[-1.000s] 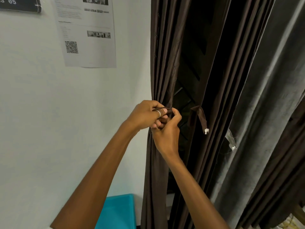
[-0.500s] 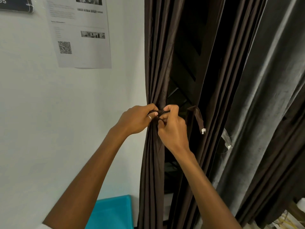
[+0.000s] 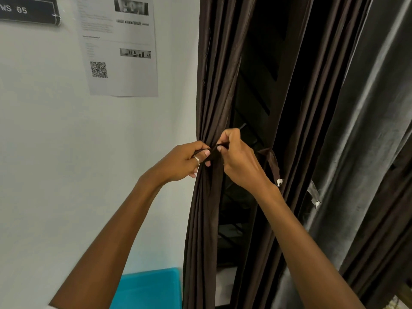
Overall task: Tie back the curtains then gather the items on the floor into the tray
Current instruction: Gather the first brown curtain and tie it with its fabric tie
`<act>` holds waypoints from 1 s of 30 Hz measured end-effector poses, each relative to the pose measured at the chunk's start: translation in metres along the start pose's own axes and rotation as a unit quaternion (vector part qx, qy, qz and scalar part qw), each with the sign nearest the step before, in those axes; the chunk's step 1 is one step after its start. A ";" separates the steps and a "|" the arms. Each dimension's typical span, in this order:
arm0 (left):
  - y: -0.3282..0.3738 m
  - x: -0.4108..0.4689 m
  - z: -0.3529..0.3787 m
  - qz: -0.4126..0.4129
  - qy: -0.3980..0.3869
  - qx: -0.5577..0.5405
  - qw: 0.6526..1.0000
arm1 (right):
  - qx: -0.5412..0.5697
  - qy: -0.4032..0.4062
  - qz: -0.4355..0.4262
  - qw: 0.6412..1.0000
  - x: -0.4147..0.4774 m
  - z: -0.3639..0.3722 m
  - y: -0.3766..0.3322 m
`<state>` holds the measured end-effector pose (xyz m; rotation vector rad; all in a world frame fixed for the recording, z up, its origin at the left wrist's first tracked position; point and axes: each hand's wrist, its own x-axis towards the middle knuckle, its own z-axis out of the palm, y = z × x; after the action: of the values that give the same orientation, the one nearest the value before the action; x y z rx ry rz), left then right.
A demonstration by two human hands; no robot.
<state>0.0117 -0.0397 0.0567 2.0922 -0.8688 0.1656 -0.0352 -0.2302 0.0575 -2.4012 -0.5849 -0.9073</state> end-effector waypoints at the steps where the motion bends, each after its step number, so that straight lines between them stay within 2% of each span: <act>1: -0.001 -0.002 0.002 0.004 0.017 -0.009 1.000 | 0.012 -0.001 0.000 1.000 0.002 0.001 0.001; 8: -0.005 -0.010 0.013 0.032 0.109 -0.046 0.992 | 0.091 -0.008 0.024 0.996 0.010 0.006 -0.001; 16: 0.001 -0.016 0.021 0.019 0.155 -0.084 0.984 | 0.076 0.108 0.029 0.991 0.009 0.019 0.005; 22: 0.004 -0.015 0.027 0.010 0.172 -0.079 0.982 | 0.051 0.154 0.010 0.987 0.001 0.026 0.007; 26: 0.006 -0.015 0.026 0.006 0.176 -0.076 0.981 | 0.037 0.102 0.001 0.994 -0.002 0.021 0.009; 30: 0.006 -0.014 0.022 0.025 0.183 -0.003 0.983 | 0.056 -0.018 0.022 0.998 -0.007 0.017 0.003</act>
<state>-0.0063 -0.0514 0.0411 1.9495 -0.6950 0.5549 -0.0301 -0.2242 0.0411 -2.3255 -0.5774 -0.7925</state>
